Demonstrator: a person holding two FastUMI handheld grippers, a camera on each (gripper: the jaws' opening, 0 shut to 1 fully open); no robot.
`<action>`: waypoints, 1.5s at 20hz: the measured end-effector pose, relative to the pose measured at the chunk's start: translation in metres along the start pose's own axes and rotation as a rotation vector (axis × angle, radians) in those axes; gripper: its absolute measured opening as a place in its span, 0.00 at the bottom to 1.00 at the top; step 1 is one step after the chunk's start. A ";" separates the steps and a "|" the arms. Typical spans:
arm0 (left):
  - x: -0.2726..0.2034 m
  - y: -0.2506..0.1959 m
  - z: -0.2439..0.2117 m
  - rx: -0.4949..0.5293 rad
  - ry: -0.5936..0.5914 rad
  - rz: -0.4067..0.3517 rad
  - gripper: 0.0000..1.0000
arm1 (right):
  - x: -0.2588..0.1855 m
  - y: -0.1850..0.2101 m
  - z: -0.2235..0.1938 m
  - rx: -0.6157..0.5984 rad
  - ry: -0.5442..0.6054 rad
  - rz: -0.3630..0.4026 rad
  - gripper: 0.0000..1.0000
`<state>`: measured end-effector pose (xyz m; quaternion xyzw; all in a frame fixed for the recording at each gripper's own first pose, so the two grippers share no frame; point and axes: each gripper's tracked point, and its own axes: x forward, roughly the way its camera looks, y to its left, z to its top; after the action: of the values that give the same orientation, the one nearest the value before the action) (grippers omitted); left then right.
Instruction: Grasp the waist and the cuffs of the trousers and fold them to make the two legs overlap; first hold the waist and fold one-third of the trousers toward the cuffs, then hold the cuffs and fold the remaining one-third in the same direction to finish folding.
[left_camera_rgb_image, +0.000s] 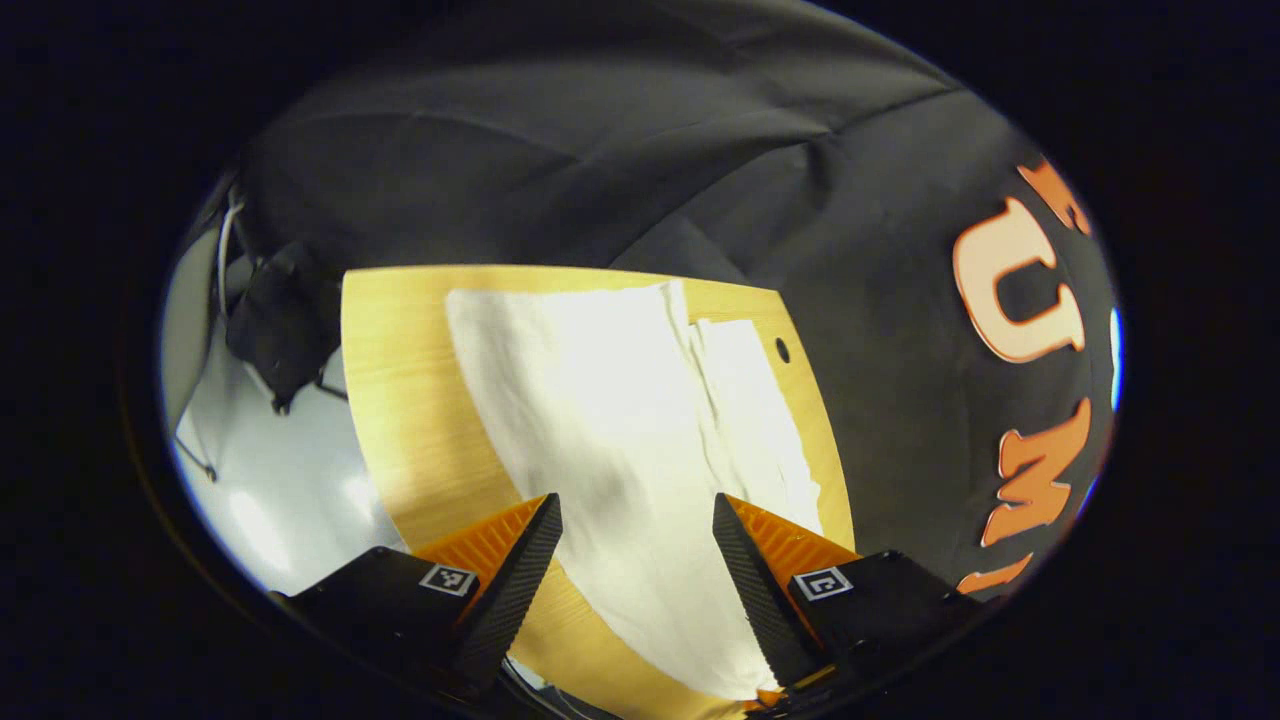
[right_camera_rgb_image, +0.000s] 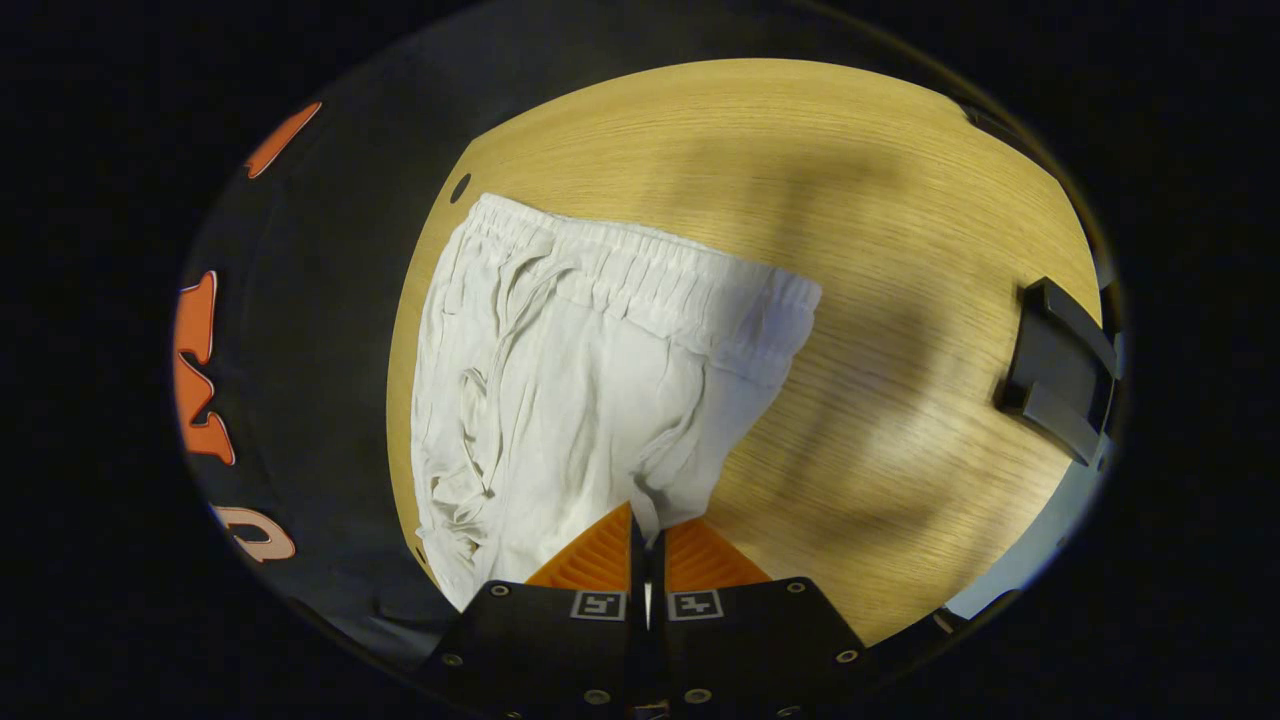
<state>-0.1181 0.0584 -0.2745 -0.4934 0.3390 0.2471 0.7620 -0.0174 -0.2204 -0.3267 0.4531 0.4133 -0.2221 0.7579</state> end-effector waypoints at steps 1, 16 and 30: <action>0.003 0.004 -0.005 -0.028 0.008 0.009 0.99 | -0.002 -0.002 0.000 0.002 0.006 -0.001 0.01; 0.041 0.034 0.002 -0.088 0.027 0.125 0.99 | -0.007 -0.010 -0.001 0.038 0.013 -0.006 0.01; 0.081 0.015 -0.013 -0.060 0.154 0.118 0.08 | -0.008 -0.009 -0.001 0.054 0.009 -0.001 0.01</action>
<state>-0.0801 0.0560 -0.3486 -0.5128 0.4176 0.2630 0.7025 -0.0285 -0.2248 -0.3253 0.4743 0.4110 -0.2316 0.7433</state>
